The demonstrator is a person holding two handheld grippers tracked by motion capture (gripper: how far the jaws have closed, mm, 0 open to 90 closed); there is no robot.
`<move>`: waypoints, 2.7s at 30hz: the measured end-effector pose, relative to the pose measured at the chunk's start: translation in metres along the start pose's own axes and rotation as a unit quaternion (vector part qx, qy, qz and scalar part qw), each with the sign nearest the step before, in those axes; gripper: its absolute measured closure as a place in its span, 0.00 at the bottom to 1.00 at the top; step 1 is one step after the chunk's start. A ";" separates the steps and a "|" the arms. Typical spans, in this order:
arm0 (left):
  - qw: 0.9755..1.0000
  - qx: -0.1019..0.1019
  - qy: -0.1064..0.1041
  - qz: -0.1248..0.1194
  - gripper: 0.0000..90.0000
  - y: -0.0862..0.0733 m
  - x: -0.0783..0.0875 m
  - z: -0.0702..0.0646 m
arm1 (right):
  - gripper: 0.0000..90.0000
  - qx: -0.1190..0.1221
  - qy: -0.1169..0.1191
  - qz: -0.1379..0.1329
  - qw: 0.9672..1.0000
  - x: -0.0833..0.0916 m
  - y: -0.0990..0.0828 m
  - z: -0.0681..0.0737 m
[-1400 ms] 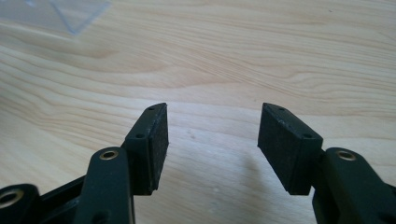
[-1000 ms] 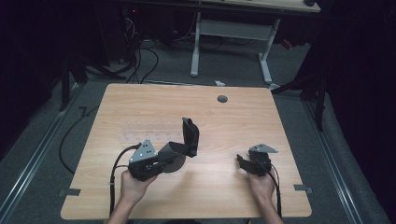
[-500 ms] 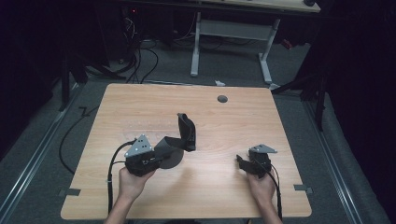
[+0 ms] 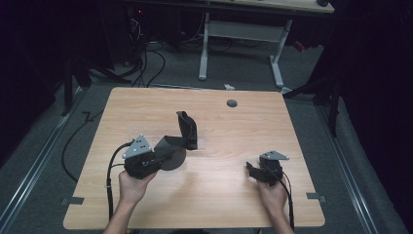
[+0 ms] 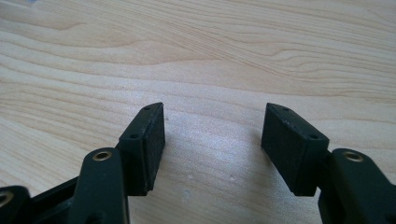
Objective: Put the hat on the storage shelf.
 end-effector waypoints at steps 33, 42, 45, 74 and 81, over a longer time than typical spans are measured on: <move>0.997 0.016 0.050 -0.057 0.96 0.046 0.026 0.036 | 0.41 0.002 0.003 0.002 1.000 0.000 -0.001 0.001; 0.995 0.008 0.069 -0.070 0.96 0.060 0.030 0.046 | 0.41 0.002 0.003 0.002 1.000 0.000 -0.001 0.002; 0.994 0.008 0.077 -0.074 0.96 0.064 0.031 0.052 | 0.41 0.002 0.003 0.002 1.000 0.000 -0.001 0.002; 0.979 -0.007 0.171 -0.114 0.96 0.080 0.048 0.116 | 0.41 0.004 0.003 0.001 1.000 0.000 0.000 0.002; 0.975 -0.017 0.193 -0.112 0.96 0.077 0.046 0.125 | 0.41 0.002 0.003 0.002 1.000 0.000 -0.001 0.002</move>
Point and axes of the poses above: each handheld gripper's, and its own axes: x roughly backward along the jaws, y roughly out of its top, z roughly to its left, the point moved 6 cm from there along -x, roughly forward along the jaws, and after that the axes turned 14 degrees about z, right-handed, at the moved point
